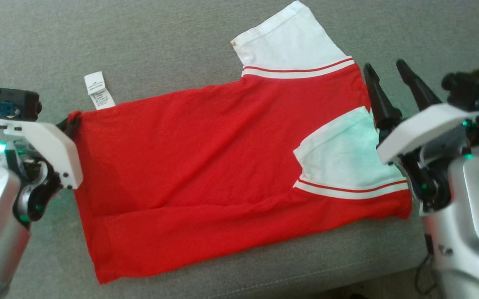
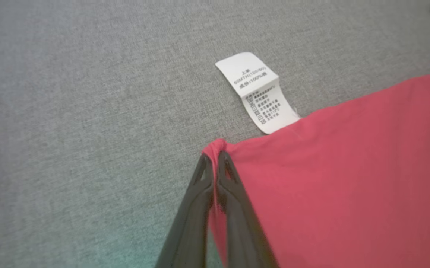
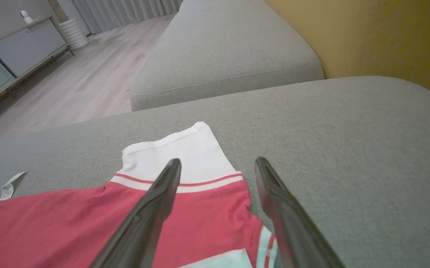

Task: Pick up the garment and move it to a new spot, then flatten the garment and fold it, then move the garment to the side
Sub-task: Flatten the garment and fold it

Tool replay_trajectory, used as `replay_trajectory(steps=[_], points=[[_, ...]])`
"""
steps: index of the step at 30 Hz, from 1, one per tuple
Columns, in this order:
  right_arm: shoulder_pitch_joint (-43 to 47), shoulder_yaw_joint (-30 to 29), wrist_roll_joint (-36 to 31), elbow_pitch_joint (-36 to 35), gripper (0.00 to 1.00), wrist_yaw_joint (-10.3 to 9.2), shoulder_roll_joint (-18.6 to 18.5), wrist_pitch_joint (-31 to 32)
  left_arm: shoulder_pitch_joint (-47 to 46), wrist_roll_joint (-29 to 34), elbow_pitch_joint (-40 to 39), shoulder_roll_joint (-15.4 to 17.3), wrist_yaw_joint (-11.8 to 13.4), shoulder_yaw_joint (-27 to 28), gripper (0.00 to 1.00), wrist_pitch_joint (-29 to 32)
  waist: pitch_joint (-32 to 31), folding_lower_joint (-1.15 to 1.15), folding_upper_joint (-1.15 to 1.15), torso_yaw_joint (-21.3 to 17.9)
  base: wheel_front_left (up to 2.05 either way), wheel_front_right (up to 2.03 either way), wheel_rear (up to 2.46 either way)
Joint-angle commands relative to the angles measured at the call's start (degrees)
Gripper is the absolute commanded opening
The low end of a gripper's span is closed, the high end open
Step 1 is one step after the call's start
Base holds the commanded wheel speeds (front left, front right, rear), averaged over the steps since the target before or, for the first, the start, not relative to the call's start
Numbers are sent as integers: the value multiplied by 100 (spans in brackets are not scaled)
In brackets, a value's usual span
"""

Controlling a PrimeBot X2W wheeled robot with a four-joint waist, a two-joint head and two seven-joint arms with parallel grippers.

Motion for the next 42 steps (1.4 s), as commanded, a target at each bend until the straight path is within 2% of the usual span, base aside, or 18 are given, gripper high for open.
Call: replay_trajectory(steps=[1,8,16,23,30,31,33,34,35,42], points=[[-308,174,-37,-124,100,39,-78,24,-292,68,-107,166,-27,222,0,-107,20,0,0,39,0,0,0],[-1576,458,-231,750,100,39,-344,447,-534,172,-275,-54,-16,271,0,-612,168,0,0,444,0,0,0],[-3112,463,-647,2525,100,39,-656,1114,-862,264,-395,-510,-138,62,0,-894,413,0,0,1224,0,0,0],[-3749,251,-1165,3907,100,39,-860,1385,-1185,302,-157,-979,-292,-175,0,-1048,545,0,0,1645,0,0,0],[-4004,180,-1344,4707,100,39,-760,1423,-1316,318,83,-1154,-393,-293,0,-1179,549,0,0,1725,0,0,0],[-4026,196,-1356,4775,89,39,-755,1412,-1324,316,107,-1159,-405,-302,0,-1188,549,0,0,1723,0,0,0],[-4061,236,-1362,4905,44,39,-740,1397,-1344,314,147,-1165,-424,-316,0,-1206,551,0,0,1718,0,0,0],[-4082,245,-1353,4957,33,39,-731,1366,-1355,311,164,-1164,-431,-319,0,-1215,554,0,0,1714,0,0,0],[-4104,243,-1338,4993,0,39,-725,1302,-1365,308,180,-1162,-437,-319,0,-1223,558,0,0,1708,0,0,0],[-4281,212,-1274,5200,0,39,-643,663,-1389,309,294,-1098,-437,-311,0,-1275,497,0,0,1575,0,0,0]])
